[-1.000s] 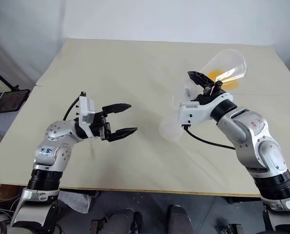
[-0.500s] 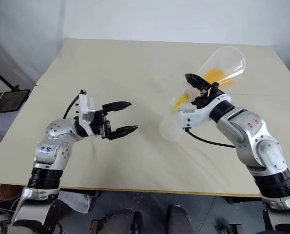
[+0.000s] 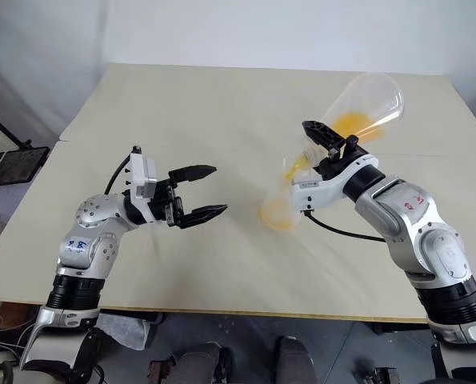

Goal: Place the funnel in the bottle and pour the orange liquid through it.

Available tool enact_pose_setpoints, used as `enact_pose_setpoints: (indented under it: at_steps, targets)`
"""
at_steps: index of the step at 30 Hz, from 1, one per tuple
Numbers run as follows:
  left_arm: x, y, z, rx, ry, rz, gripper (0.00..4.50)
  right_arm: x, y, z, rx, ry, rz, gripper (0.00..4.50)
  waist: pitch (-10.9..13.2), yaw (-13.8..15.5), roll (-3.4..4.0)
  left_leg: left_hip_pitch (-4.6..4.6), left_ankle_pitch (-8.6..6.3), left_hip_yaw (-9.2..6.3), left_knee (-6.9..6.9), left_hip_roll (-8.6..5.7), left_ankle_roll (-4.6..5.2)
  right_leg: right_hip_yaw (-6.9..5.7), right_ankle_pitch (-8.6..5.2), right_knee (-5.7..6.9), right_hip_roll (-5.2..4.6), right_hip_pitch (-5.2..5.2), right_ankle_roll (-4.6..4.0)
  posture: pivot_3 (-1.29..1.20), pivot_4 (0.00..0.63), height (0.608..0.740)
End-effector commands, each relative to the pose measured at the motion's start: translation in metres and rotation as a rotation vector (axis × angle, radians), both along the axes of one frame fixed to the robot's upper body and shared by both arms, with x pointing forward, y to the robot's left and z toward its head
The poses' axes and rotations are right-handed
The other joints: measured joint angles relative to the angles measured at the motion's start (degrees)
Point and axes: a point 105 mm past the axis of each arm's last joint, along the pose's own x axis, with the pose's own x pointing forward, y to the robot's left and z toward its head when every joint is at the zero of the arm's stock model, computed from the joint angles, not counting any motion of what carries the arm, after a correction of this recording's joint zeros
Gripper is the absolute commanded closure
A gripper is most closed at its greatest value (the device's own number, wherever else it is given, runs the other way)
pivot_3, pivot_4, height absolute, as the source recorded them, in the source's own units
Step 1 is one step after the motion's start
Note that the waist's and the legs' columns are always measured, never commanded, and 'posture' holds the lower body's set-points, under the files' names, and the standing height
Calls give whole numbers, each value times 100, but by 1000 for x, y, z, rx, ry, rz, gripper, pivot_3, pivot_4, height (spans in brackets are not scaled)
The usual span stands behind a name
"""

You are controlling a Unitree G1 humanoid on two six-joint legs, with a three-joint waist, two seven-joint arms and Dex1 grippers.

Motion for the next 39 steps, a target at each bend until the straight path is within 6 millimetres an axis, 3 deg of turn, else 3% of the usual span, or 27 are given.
enact_pose_setpoints:
  at_steps: [1, 39]
  targets:
    - [-2, -3, 7, -8, -31, -9, 0, -5, -7, 23, 7, -91, -12, 2037, 0, 0, 0, 0, 0, 0, 0, 0, 0, 0, 0, 0, 0, 0, 0, 0, 150, 740]
    - [-2, -3, 1, -32, -28, -15, 0, -4, -16, 25, -55, -131, -32, 2037, 0, -1, 0, 0, 0, 0, 7, 0, 0, 1, 0, 4, 0, 1, 0, 0, 150, 740]
